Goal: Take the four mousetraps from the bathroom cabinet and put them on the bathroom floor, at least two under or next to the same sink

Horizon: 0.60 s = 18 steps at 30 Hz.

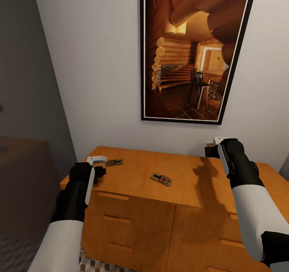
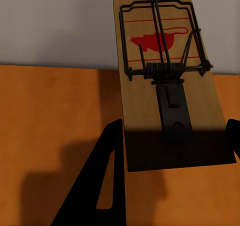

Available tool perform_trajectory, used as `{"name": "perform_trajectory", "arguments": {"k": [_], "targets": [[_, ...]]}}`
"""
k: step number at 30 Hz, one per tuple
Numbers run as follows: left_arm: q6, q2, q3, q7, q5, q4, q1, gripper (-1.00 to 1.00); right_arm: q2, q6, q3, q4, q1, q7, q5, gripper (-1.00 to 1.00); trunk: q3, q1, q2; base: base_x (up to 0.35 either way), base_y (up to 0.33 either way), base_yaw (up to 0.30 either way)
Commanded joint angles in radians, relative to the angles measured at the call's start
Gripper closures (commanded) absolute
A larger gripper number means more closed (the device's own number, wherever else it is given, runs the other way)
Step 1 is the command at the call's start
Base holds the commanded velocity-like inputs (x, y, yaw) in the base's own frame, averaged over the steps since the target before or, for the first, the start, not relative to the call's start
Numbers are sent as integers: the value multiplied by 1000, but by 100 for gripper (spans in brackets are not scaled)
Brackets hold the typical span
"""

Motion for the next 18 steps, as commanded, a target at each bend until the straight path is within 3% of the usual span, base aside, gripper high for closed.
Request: {"name": "perform_trajectory", "arguments": {"k": [1, 18], "targets": [[3, -1, 1, 3, 1, -11, -1, -100, 0, 4, 0, -1, -1, 2, 3, 100, -1, 0, -1, 0, 0, 0], [3, -1, -3, 4, -2, -30, -1, -100, 0, 4, 0, -1, -1, 2, 3, 100, -1, 0, -1, 0, 0, 0]]}}
